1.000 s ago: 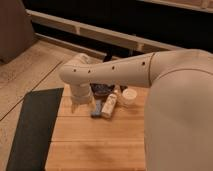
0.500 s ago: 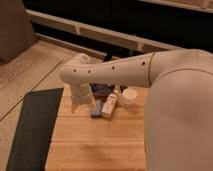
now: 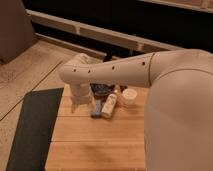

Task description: Drag the pepper across the table

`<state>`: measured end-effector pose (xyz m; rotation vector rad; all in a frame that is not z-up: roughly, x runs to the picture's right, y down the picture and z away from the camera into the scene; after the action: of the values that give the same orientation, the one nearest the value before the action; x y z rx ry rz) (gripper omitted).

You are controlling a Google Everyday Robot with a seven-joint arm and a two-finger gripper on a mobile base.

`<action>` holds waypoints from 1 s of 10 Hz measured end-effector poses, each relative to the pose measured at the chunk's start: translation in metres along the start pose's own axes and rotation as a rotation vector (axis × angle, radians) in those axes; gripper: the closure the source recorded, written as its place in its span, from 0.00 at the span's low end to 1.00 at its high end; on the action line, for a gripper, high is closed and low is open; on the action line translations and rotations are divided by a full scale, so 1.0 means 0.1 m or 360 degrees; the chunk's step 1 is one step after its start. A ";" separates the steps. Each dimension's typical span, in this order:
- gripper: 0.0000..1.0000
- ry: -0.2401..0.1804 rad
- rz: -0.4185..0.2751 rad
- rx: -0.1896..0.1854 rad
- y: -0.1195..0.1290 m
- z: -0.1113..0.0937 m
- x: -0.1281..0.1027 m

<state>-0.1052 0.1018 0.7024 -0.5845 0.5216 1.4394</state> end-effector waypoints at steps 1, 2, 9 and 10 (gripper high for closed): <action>0.35 -0.0041 -0.0013 0.0000 0.02 -0.03 -0.03; 0.35 -0.0097 -0.0031 -0.0024 0.07 -0.09 -0.10; 0.35 -0.0526 -0.0432 -0.0346 0.43 -0.53 -0.81; 0.35 -0.0528 -0.0434 -0.0354 0.43 -0.53 -0.82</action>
<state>-0.1532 0.0067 0.7130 -0.5535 0.0171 1.3054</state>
